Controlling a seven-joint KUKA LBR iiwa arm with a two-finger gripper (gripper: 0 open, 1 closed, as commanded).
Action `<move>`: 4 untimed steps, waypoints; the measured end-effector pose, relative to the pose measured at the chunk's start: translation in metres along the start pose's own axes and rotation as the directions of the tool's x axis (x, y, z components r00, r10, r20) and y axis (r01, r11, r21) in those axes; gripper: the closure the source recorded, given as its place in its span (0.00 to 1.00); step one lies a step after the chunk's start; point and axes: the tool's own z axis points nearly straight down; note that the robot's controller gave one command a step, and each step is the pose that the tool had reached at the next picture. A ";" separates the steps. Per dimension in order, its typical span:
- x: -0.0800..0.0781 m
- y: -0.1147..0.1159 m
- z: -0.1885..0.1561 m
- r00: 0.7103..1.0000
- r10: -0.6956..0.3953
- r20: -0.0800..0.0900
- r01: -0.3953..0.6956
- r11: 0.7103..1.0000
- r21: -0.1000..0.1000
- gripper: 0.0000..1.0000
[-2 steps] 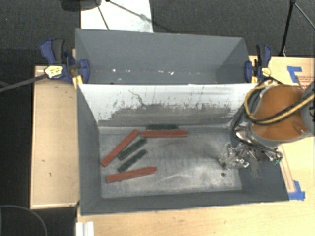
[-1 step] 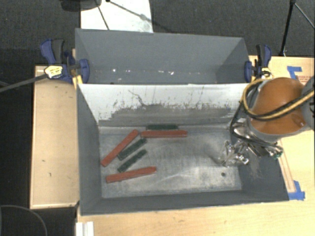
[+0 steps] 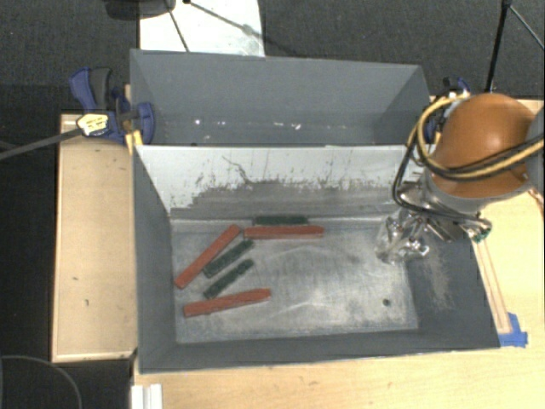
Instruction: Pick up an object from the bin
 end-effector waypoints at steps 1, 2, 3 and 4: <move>-0.018 0.127 0.057 1.000 -0.028 0.000 0.028 1.000 -0.002 0.00; -0.018 0.125 0.056 1.000 -0.027 0.001 0.027 1.000 0.001 0.00; -0.078 0.140 0.007 0.998 -0.069 -0.003 0.069 0.998 0.000 0.00; -0.109 0.175 0.004 0.997 -0.072 0.014 0.072 0.997 0.010 0.00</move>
Offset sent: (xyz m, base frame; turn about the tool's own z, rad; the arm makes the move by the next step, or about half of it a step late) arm 0.0000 0.0000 0.0000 0.0000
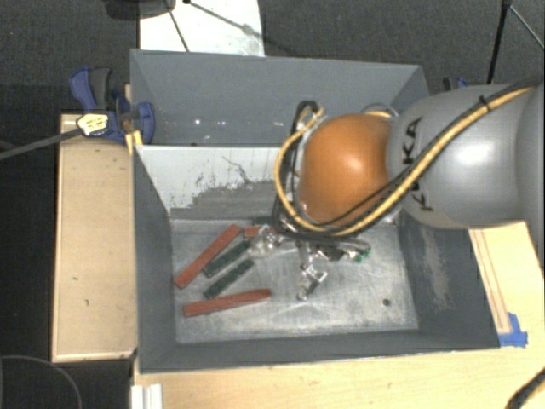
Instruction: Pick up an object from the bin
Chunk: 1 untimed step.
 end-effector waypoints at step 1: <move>-0.004 -0.017 0.066 0.998 0.057 0.000 -0.057 0.998 -0.002 1.00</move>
Offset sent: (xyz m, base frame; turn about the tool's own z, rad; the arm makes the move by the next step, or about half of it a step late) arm 0.0000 0.0000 0.0000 0.0000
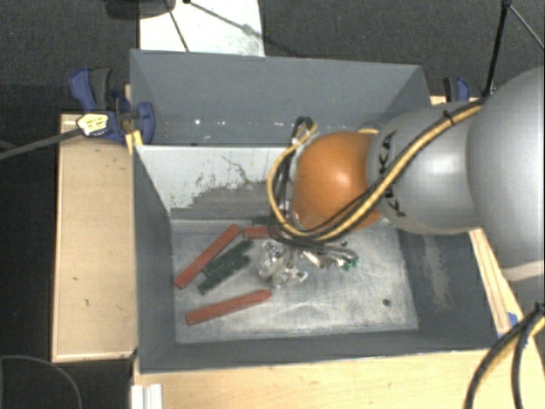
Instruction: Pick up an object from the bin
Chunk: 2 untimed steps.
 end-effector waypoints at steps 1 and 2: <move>0.001 0.001 0.002 1.000 -0.001 -0.003 0.001 1.000 -0.002 0.00; 0.001 0.001 0.002 1.000 -0.001 -0.003 0.001 1.000 -0.002 0.00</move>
Offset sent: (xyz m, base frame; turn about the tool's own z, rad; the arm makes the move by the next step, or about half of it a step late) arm 0.0000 0.0000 0.0000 0.0000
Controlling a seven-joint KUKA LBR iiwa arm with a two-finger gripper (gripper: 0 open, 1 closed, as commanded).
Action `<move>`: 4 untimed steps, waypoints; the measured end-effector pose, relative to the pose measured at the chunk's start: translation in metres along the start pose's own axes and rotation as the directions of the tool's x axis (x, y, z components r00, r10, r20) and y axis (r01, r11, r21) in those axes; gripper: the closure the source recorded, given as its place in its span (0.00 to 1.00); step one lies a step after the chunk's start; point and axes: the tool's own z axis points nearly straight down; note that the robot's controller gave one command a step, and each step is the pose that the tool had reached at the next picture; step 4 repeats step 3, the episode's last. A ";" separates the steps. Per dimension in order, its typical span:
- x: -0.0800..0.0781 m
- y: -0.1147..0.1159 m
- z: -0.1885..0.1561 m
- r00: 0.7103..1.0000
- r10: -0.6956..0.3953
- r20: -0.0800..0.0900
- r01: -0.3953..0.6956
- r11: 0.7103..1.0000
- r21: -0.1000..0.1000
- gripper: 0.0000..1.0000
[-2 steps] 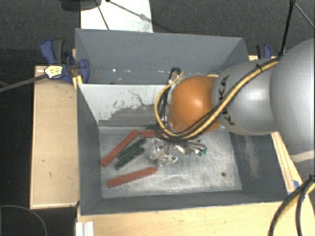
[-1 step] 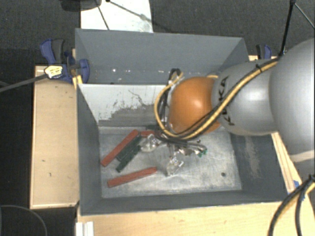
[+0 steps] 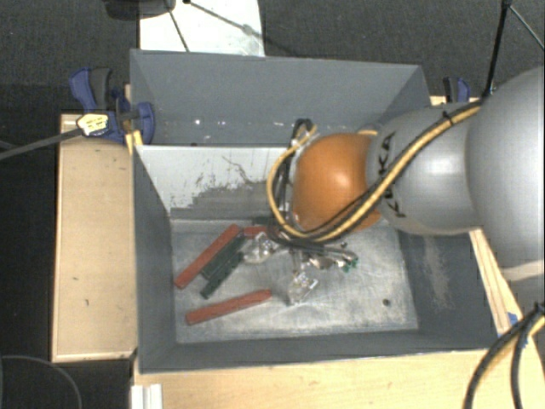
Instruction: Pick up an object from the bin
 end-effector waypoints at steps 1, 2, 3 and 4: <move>-0.016 0.057 -0.001 0.977 -0.215 0.001 0.215 0.977 -0.001 1.00; -0.016 0.057 -0.001 0.977 -0.215 0.001 0.215 0.977 -0.001 1.00; -0.015 0.050 -0.066 0.977 -0.215 -0.009 0.215 0.977 -0.006 1.00; -0.015 0.050 -0.066 0.977 -0.215 -0.009 0.215 0.977 -0.006 1.00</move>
Offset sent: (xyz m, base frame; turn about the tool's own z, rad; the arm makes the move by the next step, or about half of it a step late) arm 0.0000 0.0000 0.0000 0.0000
